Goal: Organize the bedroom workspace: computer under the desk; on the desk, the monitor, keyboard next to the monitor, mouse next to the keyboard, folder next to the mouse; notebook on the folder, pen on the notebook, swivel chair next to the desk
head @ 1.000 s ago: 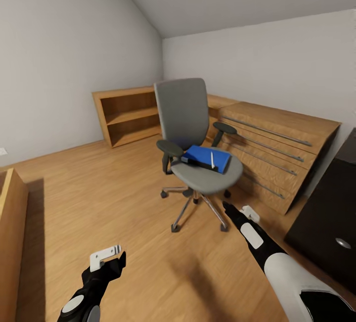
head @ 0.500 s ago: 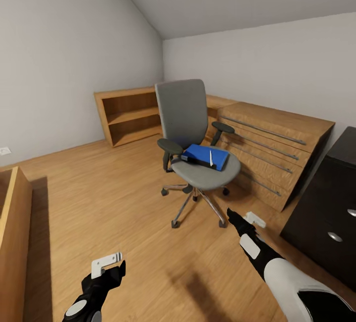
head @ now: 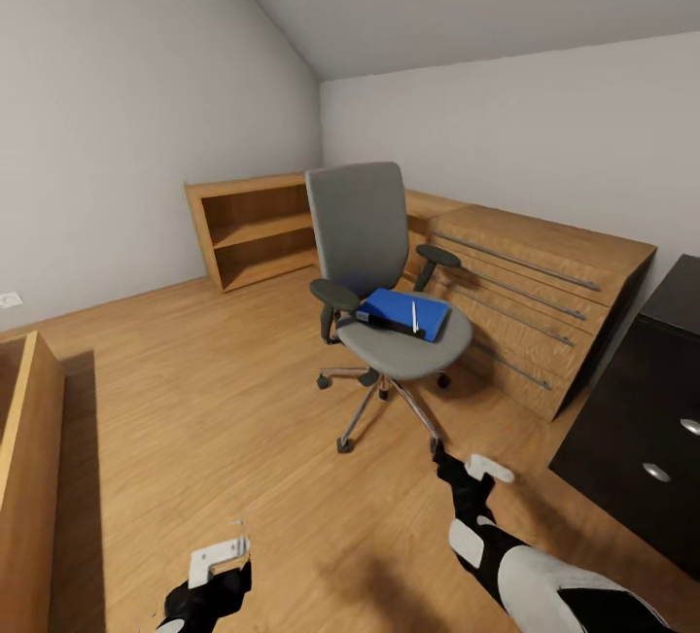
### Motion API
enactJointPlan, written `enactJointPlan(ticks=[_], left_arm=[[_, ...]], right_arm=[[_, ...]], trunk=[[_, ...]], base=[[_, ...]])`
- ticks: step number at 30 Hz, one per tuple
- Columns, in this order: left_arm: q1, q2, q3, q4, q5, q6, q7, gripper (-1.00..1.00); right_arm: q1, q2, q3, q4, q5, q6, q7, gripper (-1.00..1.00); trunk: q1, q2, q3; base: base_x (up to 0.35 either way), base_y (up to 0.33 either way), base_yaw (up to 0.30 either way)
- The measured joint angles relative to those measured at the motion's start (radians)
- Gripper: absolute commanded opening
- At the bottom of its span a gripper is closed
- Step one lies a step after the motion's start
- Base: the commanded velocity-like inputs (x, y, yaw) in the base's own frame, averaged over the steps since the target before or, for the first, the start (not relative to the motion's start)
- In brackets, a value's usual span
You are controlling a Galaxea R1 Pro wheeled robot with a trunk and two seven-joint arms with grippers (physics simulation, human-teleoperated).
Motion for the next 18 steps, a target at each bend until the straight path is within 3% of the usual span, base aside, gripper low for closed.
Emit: enactJointPlan(ticks=[4, 6, 7, 10, 11, 13, 18], left_arm=[[0.0, 0.005, 0.008, 0.085, -0.001, -0.009, -0.002, 1.0], [0.0, 0.027, 0.024, 0.172, 0.0, -0.089, -0.005, 1.0], [0.0, 0.038, 0.03, 0.235, -0.001, -0.203, -0.005, 1.0], [0.0, 0.042, 0.031, 0.276, 0.0, -0.269, -0.003, 1.0], [0.0, 0.044, 0.034, 0.323, 0.001, -0.297, -0.002, 1.0], [-0.001, 0.044, 0.034, 0.333, 0.001, -0.303, 0.0, 1.0], [0.0, 0.043, 0.035, 0.342, 0.003, -0.328, 0.003, 1.0]], right_arm=[[0.047, -0.002, 0.002, 0.005, 0.003, -0.039, -0.002, 1.0], [0.082, -0.006, 0.002, 0.006, 0.002, -0.075, -0.003, 1.0], [0.122, -0.009, 0.0, 0.007, -0.001, -0.099, -0.004, 1.0], [0.155, -0.01, 0.002, 0.007, 0.002, -0.133, -0.004, 1.0], [0.191, -0.014, -0.001, 0.007, -0.001, -0.175, -0.003, 1.0], [0.204, -0.021, 0.002, 0.007, 0.003, -0.184, -0.003, 1.0], [0.227, -0.072, 0.003, 0.008, 0.001, -0.191, -0.001, 1.0]], trunk=[[0.0, 0.0, 0.0], [0.0, 0.0, 0.0], [0.0, 0.0, 0.0], [0.0, 0.0, 0.001], [0.0, 0.0, 0.001], [0.0, 0.0, 0.002], [0.0, 0.0, 0.004]], base=[[0.0, 0.0, 0.0], [0.0, 0.0, -0.009], [0.0, 0.0, -0.072], [0.0, 0.0, -0.164], [0.0, 0.0, -0.237], [0.0, 0.0, -0.243], [0.0, 0.0, -0.271]])
